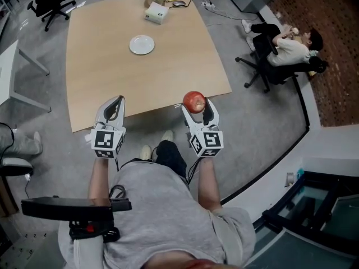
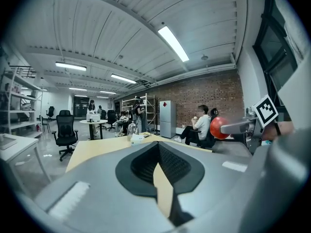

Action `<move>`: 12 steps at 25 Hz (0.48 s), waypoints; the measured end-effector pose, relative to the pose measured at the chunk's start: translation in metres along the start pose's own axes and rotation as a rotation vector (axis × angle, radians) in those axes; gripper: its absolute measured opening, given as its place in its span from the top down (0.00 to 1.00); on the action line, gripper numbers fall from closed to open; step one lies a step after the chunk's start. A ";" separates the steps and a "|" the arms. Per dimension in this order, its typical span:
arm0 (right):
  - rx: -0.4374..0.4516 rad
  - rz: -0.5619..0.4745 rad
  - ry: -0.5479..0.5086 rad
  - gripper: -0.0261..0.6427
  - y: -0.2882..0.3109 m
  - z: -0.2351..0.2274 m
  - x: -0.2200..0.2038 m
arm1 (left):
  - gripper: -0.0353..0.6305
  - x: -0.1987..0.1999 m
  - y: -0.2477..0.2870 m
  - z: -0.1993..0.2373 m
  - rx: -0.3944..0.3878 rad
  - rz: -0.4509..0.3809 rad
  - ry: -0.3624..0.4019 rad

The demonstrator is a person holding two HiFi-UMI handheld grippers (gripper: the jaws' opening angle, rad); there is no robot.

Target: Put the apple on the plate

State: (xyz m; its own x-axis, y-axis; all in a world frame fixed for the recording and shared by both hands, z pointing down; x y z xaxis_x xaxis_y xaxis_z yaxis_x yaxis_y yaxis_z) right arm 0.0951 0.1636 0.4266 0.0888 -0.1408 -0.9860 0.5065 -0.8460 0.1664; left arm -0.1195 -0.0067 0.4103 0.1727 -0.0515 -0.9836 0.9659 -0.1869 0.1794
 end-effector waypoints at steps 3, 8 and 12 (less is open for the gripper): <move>0.018 -0.002 -0.003 0.38 0.008 0.001 0.003 | 0.92 0.003 -0.001 0.005 0.028 0.001 -0.003; 0.050 -0.002 -0.009 0.38 0.036 -0.001 0.007 | 0.92 0.004 0.007 0.019 0.066 -0.004 -0.010; 0.091 0.000 -0.014 0.38 0.059 -0.001 0.007 | 0.92 0.000 0.014 0.027 0.106 -0.006 -0.022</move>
State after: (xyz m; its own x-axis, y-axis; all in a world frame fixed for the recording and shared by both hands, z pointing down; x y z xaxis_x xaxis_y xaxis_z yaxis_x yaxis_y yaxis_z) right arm 0.1264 0.1135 0.4294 0.0770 -0.1474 -0.9861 0.4266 -0.8890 0.1661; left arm -0.1109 -0.0359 0.4134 0.1619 -0.0719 -0.9842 0.9407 -0.2899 0.1759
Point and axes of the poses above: the fingertips, and each gripper's own axes: y forward along the fingers, z to its left, x out of its top, the point moved 3 cm from there along -y, backward along the fingers, and after that the axes turned 15 degrees about -x, right-handed, at the moved point
